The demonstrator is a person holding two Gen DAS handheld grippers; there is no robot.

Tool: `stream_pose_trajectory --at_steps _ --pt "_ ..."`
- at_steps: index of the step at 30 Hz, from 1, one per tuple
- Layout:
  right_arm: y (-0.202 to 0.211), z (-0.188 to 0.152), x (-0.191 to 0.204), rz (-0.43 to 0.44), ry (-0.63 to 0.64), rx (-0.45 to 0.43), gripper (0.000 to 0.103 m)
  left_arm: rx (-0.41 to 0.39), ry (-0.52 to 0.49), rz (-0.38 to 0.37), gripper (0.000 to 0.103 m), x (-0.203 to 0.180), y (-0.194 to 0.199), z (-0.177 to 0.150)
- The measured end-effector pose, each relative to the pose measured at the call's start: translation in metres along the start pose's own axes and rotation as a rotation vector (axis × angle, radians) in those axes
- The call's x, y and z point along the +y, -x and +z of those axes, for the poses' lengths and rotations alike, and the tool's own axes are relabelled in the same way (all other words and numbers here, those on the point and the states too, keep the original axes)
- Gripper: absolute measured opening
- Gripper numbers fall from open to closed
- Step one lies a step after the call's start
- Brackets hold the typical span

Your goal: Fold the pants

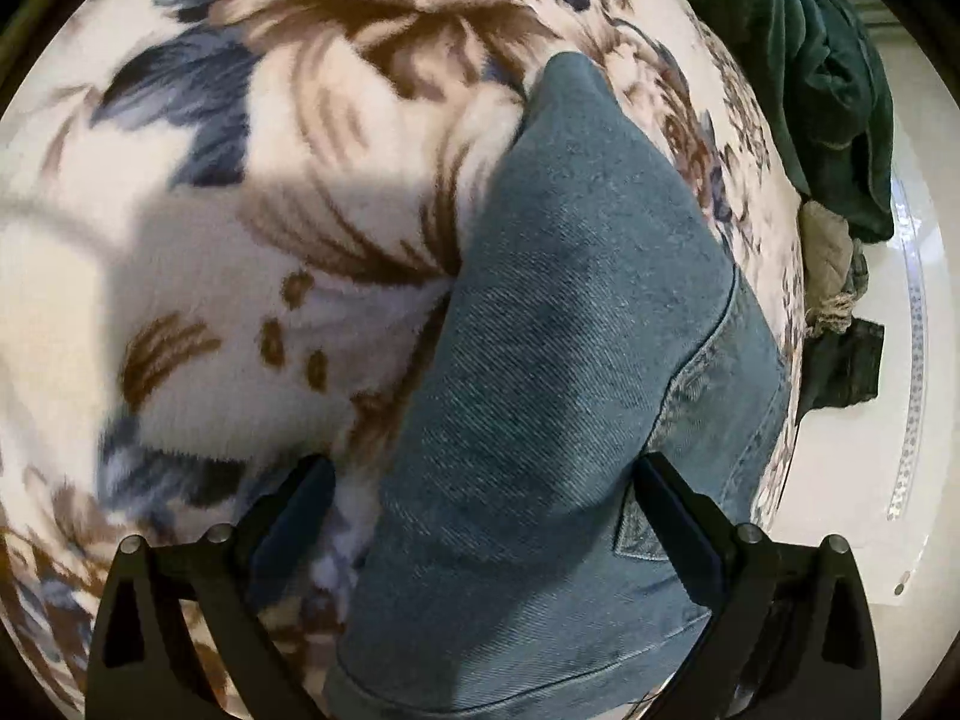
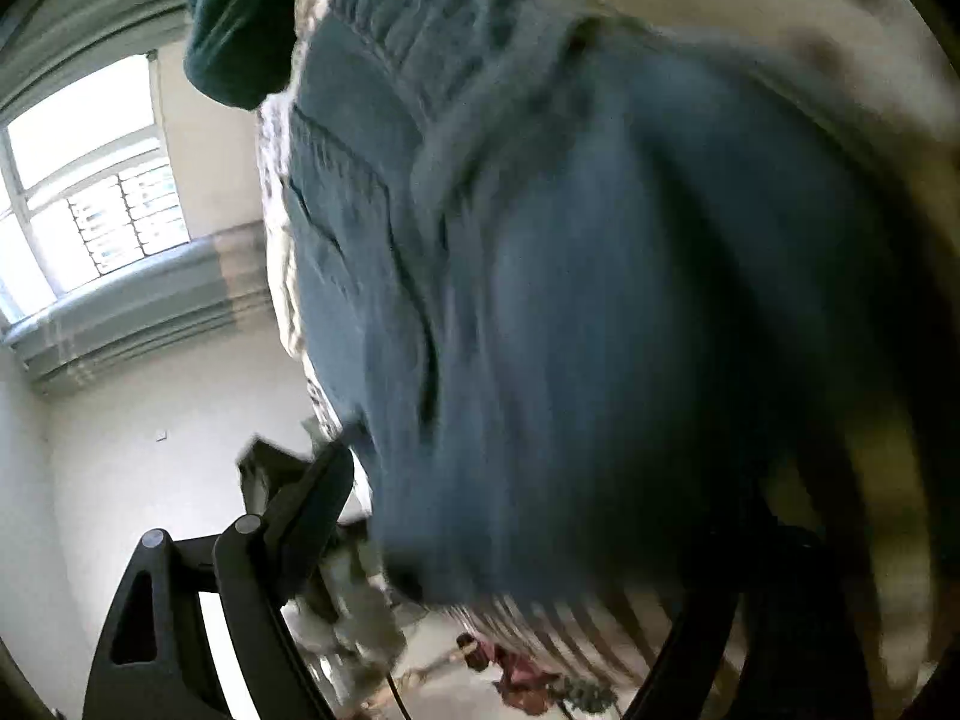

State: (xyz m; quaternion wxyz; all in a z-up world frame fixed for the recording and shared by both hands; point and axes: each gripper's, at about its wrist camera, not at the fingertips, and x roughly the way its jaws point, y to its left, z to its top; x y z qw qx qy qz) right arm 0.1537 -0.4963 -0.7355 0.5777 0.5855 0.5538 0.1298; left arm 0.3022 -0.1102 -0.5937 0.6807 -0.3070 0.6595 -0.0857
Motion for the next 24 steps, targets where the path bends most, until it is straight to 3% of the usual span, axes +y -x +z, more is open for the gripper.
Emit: stream_pose_trajectory --at_steps 5,7,11,13,15,17,19,21,22,23,24 --pt "-0.023 0.003 0.001 0.011 -0.043 -0.022 0.090 0.001 -0.009 0.010 0.102 -0.004 -0.003 -0.001" --pt "-0.030 0.003 -0.004 0.043 -0.075 -0.047 0.101 0.004 -0.009 0.011 0.102 -0.004 -0.005 -0.001" --pt "-0.038 0.007 0.006 0.118 -0.112 -0.103 0.101 0.016 -0.014 0.008 0.102 -0.001 -0.007 0.000" --pt "-0.038 0.004 0.023 0.179 -0.063 -0.125 0.100 0.018 -0.012 0.004 0.102 -0.003 -0.007 0.001" --pt "-0.042 0.003 0.036 0.164 -0.007 -0.136 0.099 0.014 -0.009 -0.009 0.102 -0.005 -0.005 0.001" --pt "-0.052 0.006 0.034 0.106 -0.004 -0.122 0.095 0.011 -0.020 -0.015 0.102 -0.007 -0.004 0.000" --pt "-0.063 0.011 0.019 0.090 -0.054 -0.120 0.075 0.006 -0.027 -0.013 0.102 -0.009 -0.007 -0.001" --pt "-0.067 0.010 0.018 0.075 -0.054 -0.126 0.066 -0.016 -0.037 -0.020 0.101 -0.013 -0.007 -0.002" --pt "-0.067 0.006 0.023 0.053 -0.028 -0.134 0.060 -0.036 -0.044 -0.038 0.096 -0.015 -0.006 -0.003" --pt "-0.068 0.002 0.029 0.038 -0.007 -0.146 0.057 -0.058 -0.051 -0.049 0.076 -0.019 -0.004 -0.005" --pt "-0.067 -0.001 0.032 0.035 0.000 -0.158 0.053 -0.069 -0.058 -0.039 0.069 -0.021 -0.003 -0.006"
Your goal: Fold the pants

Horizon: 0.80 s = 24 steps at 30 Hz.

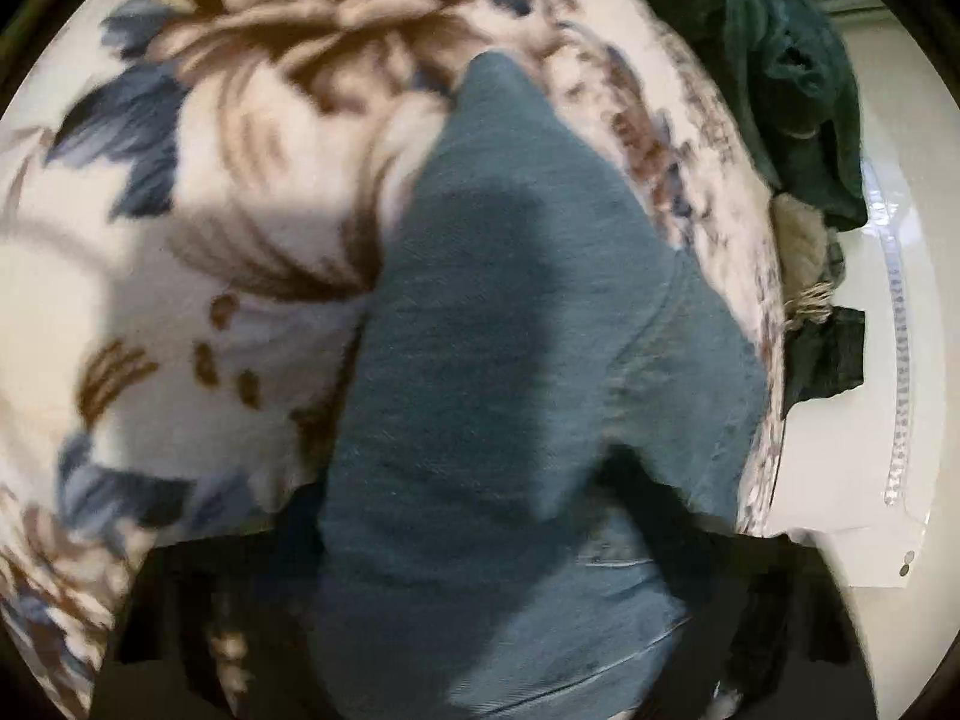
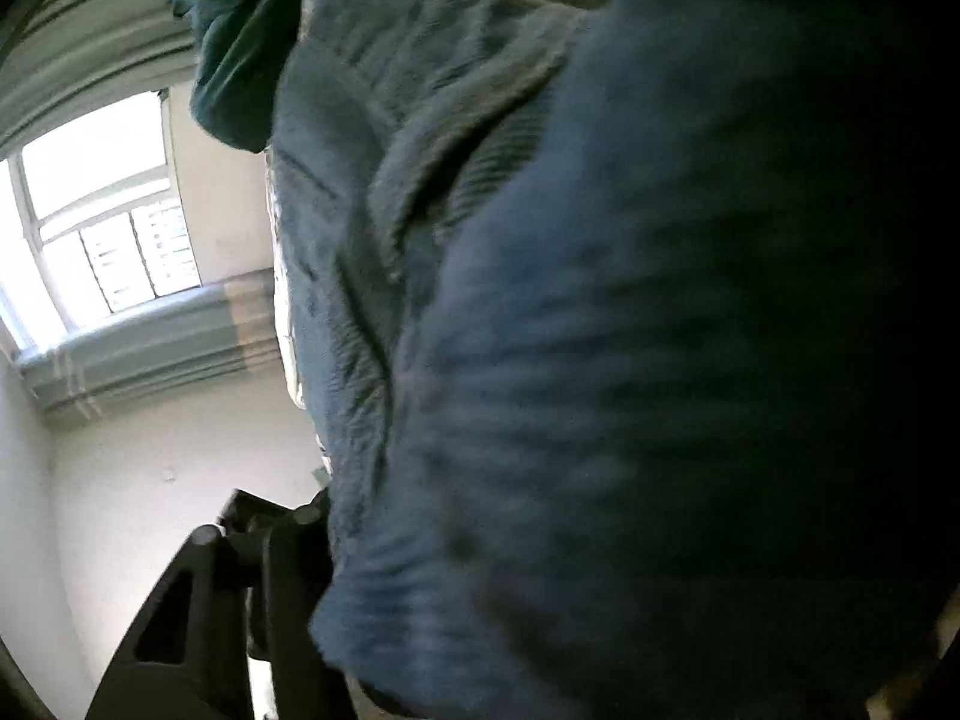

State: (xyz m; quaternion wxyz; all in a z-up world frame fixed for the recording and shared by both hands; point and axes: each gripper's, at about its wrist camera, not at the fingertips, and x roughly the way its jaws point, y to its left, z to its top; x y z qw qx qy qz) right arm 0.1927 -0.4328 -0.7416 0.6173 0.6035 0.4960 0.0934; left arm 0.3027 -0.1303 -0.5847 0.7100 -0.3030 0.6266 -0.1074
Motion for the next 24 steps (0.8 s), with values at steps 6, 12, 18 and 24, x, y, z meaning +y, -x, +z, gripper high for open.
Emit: stream_pose_trajectory --at_steps 6,12,18,24 --pt "0.003 -0.015 0.042 -0.050 0.098 -0.055 0.046 -0.073 -0.010 -0.041 0.030 -0.006 0.027 -0.011" --pt "0.010 -0.020 0.101 -0.059 0.158 -0.088 0.045 -0.104 -0.037 -0.064 0.023 -0.033 0.062 -0.008" --pt "-0.019 -0.018 0.165 -0.031 0.211 -0.093 0.045 -0.157 -0.041 -0.105 0.023 -0.056 0.102 0.022" --pt "-0.060 0.001 0.249 -0.008 0.297 -0.127 0.045 -0.204 -0.057 -0.160 0.023 -0.057 0.142 0.095"
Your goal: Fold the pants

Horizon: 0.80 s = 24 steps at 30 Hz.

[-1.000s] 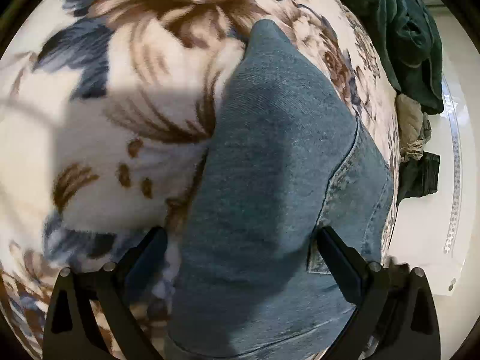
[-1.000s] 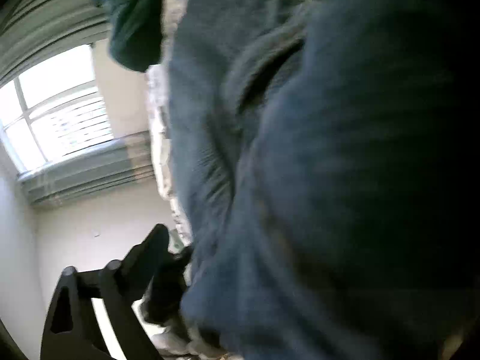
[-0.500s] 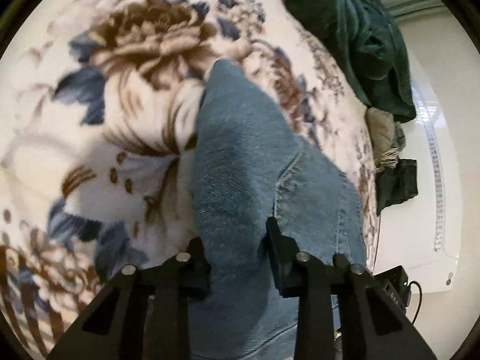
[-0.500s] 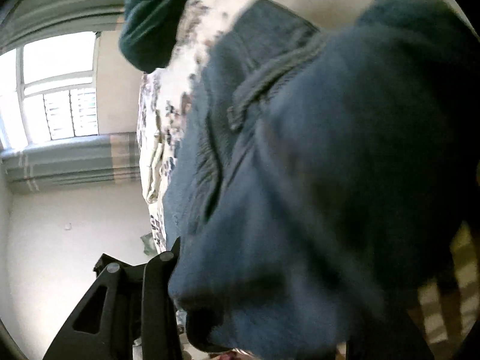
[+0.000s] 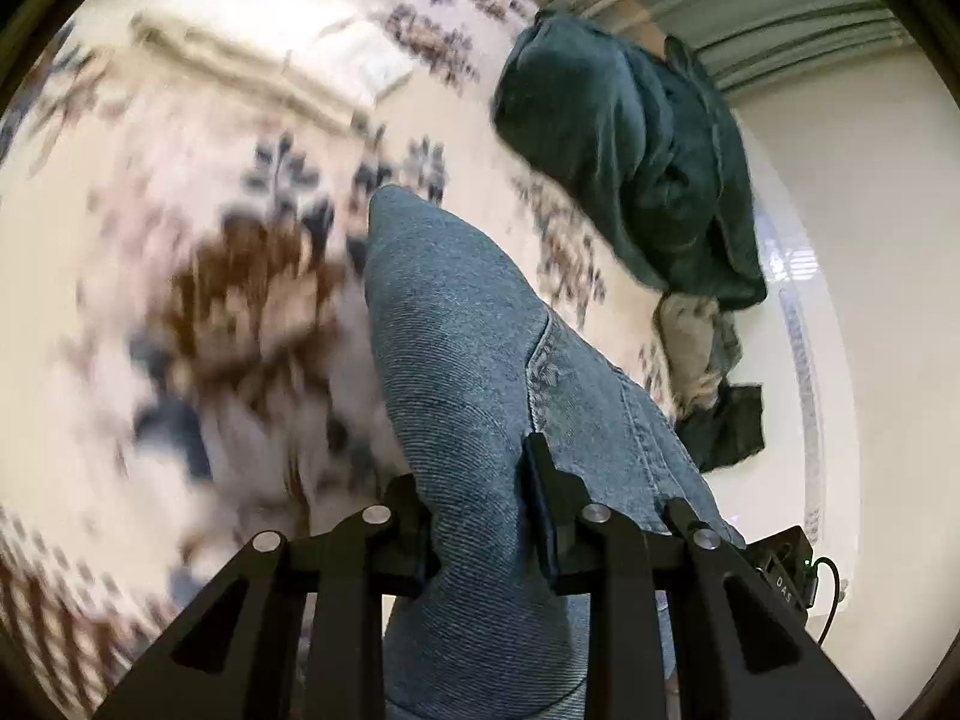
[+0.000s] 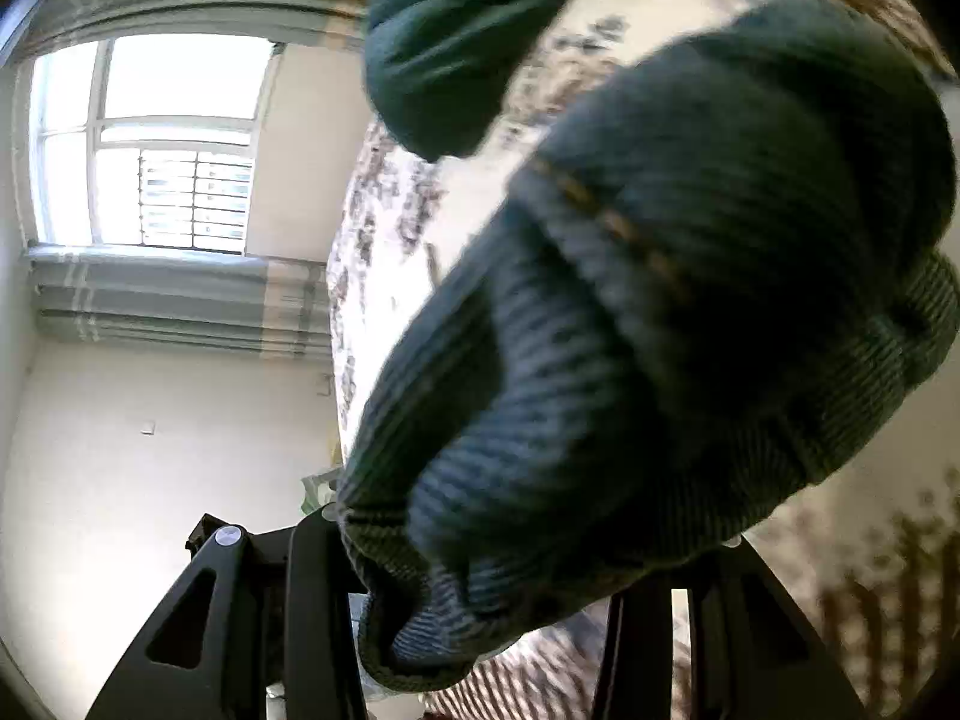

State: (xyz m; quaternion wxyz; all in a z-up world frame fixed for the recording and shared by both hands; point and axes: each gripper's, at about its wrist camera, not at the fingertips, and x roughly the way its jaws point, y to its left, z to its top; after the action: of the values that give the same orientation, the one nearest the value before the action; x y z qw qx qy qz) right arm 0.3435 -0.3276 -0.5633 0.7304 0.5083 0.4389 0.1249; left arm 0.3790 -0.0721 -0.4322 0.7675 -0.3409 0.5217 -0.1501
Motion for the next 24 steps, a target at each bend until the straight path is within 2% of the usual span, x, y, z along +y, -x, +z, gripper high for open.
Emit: stream_pose_trajectory --at_steps 4,9,14,17,19,22,24 --pt "-0.072 0.016 0.057 0.020 0.025 -0.023 0.045 -0.022 -0.025 -0.009 0.023 0.016 0.013 0.077" --pt "-0.221 0.036 0.133 0.072 0.023 -0.045 0.045 -0.061 -0.051 0.014 0.023 0.052 0.027 0.201" --pt "-0.366 0.062 0.187 0.155 0.024 -0.046 0.045 -0.114 -0.130 0.067 0.023 0.093 0.032 0.323" --pt "-0.447 0.069 0.204 0.178 0.044 -0.034 0.045 -0.135 -0.155 0.101 0.023 0.126 0.025 0.371" --pt "-0.498 0.067 0.205 0.170 0.053 -0.008 0.045 -0.140 -0.165 0.128 0.023 0.147 0.017 0.387" --pt "-0.546 0.052 0.190 0.106 0.069 0.044 0.045 -0.114 -0.143 0.171 0.023 0.193 0.000 0.397" --pt "-0.568 0.041 0.184 0.067 0.089 0.068 0.045 -0.090 -0.113 0.177 0.023 0.221 -0.011 0.393"
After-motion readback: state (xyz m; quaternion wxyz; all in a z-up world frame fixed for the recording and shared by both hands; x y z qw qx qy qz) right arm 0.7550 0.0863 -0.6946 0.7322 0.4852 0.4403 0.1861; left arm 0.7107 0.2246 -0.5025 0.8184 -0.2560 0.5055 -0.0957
